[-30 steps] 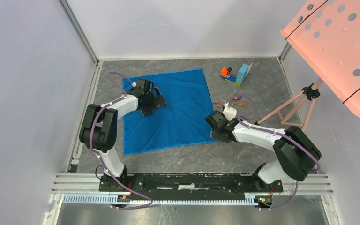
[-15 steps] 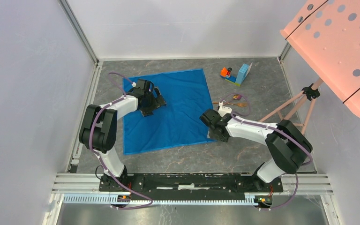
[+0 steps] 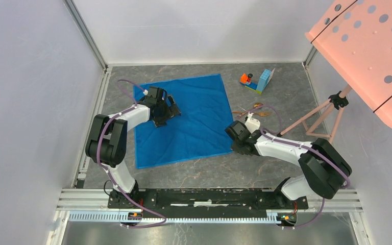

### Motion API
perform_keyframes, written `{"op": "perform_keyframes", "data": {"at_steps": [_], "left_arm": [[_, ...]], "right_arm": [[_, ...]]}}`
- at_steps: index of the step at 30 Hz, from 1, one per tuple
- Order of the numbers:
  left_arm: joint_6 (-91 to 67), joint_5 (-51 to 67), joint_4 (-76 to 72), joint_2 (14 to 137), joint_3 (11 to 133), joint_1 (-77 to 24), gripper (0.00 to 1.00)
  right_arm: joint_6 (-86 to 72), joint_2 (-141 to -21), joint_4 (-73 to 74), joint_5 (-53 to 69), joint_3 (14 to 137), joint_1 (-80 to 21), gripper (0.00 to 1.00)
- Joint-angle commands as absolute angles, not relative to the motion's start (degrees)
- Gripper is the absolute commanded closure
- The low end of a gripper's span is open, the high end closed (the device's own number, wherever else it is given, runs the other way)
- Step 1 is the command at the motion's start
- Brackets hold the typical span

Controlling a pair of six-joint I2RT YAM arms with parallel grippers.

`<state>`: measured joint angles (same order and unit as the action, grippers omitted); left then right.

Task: Fold the napkin into a case and place the utensils inside
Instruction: Pick up the flattened napkin from the center of the board.

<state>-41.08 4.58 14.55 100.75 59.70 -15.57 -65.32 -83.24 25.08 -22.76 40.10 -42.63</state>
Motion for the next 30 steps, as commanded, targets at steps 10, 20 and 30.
{"op": "perform_keyframes", "data": {"at_steps": [10,20,30], "left_arm": [[-38.30,6.77,18.92,116.24,75.81,-14.61,0.00],[-38.04,-4.05,40.26,88.23,65.22,-14.68,0.00],[-62.93,-17.53,57.97,65.45,43.14,-11.99,0.34]], "right_arm": [[-42.06,-69.90,-8.84,-19.33,24.08,-38.99,1.00],[-31.78,-64.90,-11.48,-20.61,24.43,-36.96,1.00],[-30.24,-68.51,-12.32,-17.11,26.13,-36.95,1.00]]}}
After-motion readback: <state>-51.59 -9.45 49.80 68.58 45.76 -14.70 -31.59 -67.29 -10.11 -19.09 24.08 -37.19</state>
